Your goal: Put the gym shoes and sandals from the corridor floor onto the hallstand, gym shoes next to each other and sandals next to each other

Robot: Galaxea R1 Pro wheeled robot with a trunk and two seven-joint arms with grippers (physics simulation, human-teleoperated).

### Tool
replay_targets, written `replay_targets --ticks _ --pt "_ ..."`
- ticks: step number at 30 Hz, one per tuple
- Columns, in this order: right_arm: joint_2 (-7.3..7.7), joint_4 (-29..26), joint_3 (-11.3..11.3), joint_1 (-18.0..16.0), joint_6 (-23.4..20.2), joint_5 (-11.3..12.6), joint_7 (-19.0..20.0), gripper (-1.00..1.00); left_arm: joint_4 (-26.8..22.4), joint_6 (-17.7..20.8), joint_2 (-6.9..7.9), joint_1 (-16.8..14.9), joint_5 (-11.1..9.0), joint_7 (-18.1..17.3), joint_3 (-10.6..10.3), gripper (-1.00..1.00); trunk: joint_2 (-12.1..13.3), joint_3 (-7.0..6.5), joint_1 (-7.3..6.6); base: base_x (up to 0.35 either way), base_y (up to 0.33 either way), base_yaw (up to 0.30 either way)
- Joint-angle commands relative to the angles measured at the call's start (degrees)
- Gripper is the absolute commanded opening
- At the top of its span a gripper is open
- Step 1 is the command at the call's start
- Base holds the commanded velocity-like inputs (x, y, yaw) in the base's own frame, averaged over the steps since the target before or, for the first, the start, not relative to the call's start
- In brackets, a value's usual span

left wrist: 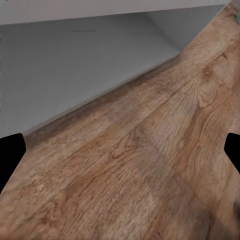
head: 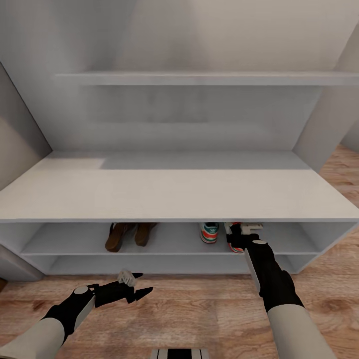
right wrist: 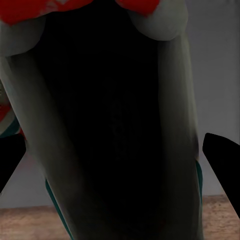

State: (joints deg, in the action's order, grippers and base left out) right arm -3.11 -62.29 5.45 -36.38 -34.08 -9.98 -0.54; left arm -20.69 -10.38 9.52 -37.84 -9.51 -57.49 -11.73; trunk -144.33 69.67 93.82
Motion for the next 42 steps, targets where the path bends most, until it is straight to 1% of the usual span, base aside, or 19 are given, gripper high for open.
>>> replay_targets --ticks 1,6,20,25,33,42 --pt "-0.05 -0.05 0.09 -0.02 -0.28 -0.39 0.10 -1.00 0.04 -0.26 0.06 -0.04 -0.51 0.01 -0.48 1.00 -0.02 0.05 -0.01 0.091 0.037 0.000" --pt "-0.05 -0.10 0.09 -0.02 -0.28 -0.39 0.10 -1.00 0.04 -0.26 0.07 -0.04 -0.51 0.01 -0.46 1.00 -0.02 0.05 -0.01 0.123 0.061 0.000" --pt "-0.05 -0.11 0.09 -0.01 -0.28 -0.39 0.10 -1.00 0.04 -0.24 0.06 -0.04 -0.51 0.01 -0.48 1.00 -0.02 0.05 -0.01 0.008 0.003 0.000" --pt "-0.05 -0.11 0.09 -0.01 -0.28 -0.39 0.10 -1.00 0.04 -0.24 0.06 -0.04 -0.51 0.01 -0.48 1.00 -0.02 0.05 -0.01 0.132 0.000 0.000" --pt "-0.05 -0.11 0.09 0.00 -0.28 -0.39 0.10 -1.00 0.04 -0.26 0.06 -0.04 -0.51 0.01 -0.48 1.00 -0.02 0.05 -0.01 0.014 0.000 0.000" --pt "-0.05 -0.11 0.09 -0.01 -0.28 -0.35 0.10 -1.00 0.04 -0.25 0.07 -0.04 -0.51 0.01 -0.48 1.00 -0.02 0.05 -0.01 0.117 0.000 0.000"
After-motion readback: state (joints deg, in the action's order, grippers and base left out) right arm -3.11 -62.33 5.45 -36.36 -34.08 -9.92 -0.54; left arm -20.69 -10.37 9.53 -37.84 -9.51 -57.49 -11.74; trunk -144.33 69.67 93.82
